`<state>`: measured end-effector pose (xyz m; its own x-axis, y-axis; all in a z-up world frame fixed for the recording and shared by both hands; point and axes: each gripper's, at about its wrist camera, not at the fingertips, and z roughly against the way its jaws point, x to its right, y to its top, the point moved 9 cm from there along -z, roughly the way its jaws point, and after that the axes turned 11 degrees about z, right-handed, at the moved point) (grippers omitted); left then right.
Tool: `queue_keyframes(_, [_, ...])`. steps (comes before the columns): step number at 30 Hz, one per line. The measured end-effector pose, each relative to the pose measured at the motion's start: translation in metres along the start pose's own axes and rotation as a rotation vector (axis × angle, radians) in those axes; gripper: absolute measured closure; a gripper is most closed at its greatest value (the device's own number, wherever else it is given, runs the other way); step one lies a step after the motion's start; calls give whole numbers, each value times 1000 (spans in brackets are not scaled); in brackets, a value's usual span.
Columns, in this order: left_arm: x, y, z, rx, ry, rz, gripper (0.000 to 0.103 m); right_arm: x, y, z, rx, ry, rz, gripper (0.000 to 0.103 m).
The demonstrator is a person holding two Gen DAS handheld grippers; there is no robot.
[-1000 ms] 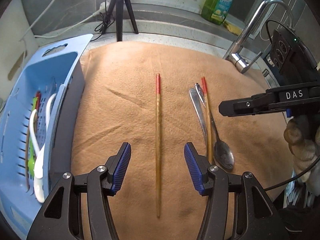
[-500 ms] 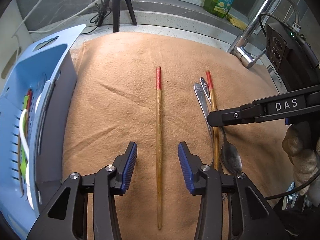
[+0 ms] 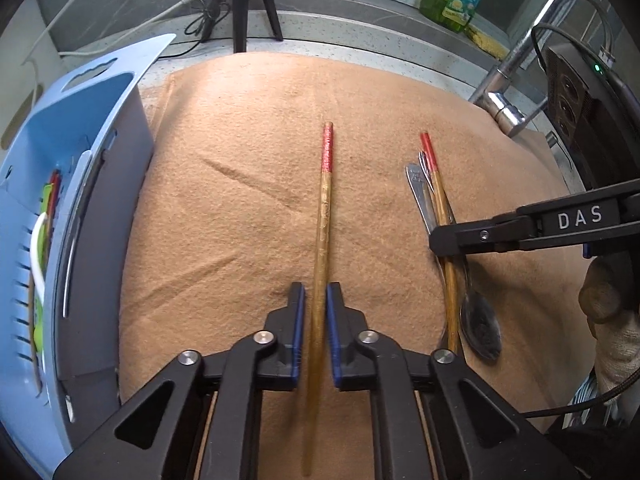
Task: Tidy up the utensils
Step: 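Grasp one chopstick with the left tool while the right grasps the other, then carry both chopsticks into the blue basket and open both tools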
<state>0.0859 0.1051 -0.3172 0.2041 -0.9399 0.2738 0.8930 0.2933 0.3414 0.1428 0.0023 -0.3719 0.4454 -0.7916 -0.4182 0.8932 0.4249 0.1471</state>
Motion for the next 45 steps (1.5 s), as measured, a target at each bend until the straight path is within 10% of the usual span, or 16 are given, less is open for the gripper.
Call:
queue_keyframes(15, [-4,2,21,39,-69,70,98,-9,2,21,55,79,2,96])
queue_keyframes(31, [7,7,-4,17,13,-20,97,-18,3,18,52,91,23,96])
queue_keyframes(45, [-19,27,69,157,-90,84,97,-61,19,41,93,153,73,97])
